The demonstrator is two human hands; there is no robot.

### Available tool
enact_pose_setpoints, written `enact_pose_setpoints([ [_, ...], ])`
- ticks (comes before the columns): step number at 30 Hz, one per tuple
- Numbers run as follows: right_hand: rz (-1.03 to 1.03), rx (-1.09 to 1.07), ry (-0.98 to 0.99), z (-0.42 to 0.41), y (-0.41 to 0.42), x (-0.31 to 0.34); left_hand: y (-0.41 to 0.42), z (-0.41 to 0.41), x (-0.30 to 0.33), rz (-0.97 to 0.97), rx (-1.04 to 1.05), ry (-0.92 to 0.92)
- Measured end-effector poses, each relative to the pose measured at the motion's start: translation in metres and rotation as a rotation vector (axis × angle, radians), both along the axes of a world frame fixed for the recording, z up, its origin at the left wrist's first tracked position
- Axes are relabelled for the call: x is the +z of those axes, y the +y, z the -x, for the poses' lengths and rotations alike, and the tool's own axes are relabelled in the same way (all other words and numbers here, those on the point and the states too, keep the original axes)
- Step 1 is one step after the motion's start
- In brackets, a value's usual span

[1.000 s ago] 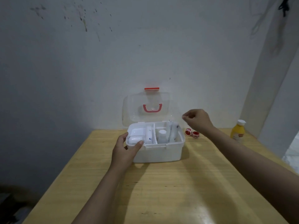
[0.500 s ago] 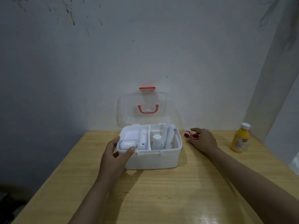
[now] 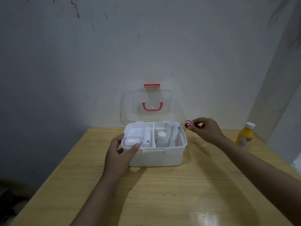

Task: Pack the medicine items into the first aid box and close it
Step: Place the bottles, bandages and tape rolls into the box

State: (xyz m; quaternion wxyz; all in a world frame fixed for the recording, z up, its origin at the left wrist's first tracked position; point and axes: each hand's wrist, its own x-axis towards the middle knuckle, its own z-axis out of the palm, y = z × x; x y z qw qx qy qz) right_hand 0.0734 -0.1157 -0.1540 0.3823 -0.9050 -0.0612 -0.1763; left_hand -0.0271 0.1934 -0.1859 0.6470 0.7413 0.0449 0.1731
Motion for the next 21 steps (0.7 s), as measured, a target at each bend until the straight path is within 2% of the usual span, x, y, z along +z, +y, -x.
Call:
enact_pose_setpoints([
  [9, 0.054, 0.29, -0.013, 0.032, 0.087, 0.085, -0.001, 0.002, 0.004, 0.013, -0.013, 0.006],
  [16, 0.264, 0.346, 0.182, 0.009, 0.167, 0.079, 0.0, 0.003, 0.003, -0.001, -0.024, 0.002],
  [21, 0.379, 0.35, 0.246, -0.001, 0.195, 0.061, 0.002, 0.002, 0.001, 0.009, -0.034, 0.009],
])
